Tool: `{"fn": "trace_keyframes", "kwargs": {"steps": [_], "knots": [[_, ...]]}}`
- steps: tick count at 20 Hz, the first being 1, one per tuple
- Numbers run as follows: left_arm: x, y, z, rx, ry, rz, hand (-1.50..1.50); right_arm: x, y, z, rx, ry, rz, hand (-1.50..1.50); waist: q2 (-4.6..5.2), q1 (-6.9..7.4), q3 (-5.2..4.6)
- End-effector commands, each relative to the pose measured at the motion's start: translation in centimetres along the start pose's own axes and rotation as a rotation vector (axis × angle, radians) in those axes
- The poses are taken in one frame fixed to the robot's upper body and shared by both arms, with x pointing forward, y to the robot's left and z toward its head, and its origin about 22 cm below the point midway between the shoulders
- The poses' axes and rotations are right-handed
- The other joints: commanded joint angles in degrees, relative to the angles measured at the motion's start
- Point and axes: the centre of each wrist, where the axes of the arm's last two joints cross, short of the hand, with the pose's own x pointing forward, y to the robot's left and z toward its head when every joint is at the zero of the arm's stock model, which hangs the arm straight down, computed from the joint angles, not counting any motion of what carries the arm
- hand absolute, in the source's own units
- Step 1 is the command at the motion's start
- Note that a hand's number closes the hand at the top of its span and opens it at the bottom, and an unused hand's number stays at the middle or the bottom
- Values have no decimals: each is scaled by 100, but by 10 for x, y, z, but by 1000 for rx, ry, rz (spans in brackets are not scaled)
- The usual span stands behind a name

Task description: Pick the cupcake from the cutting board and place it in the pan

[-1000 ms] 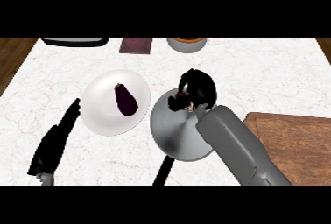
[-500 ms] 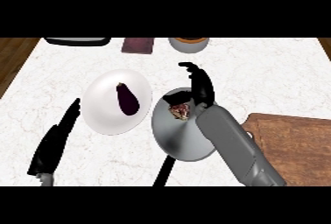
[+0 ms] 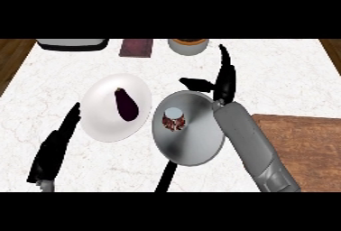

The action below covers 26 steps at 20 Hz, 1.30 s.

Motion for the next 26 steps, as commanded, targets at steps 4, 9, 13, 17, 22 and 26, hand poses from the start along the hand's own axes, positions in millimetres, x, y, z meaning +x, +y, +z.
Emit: {"fn": "trace_keyframes", "kwargs": {"steps": [4,9,13,17,22,26], "knots": [[-11,-3,6,26,27,-14,0,-43,-78,-14,-171,-7,-104,-150,-42,-185,-3],[-21,9,2,37,40,10,0,-62,-154,-1,-155,-73,-45,-150,-70,-301,-11],[-9,16,5,32,35,9,0,-91,-210,29,-170,-79,-13,-150,-72,-300,-7],[-12,-1,6,29,25,1,0,-104,-263,32,-191,-93,-26,-150,-42,-182,-5],[-2,20,12,41,30,-13,0,-98,-318,59,-168,-83,-8,-150,-49,-178,-6],[-11,5,12,20,19,10,0,-110,-347,63,-164,-77,-27,-150,-39,-150,-6]]}}
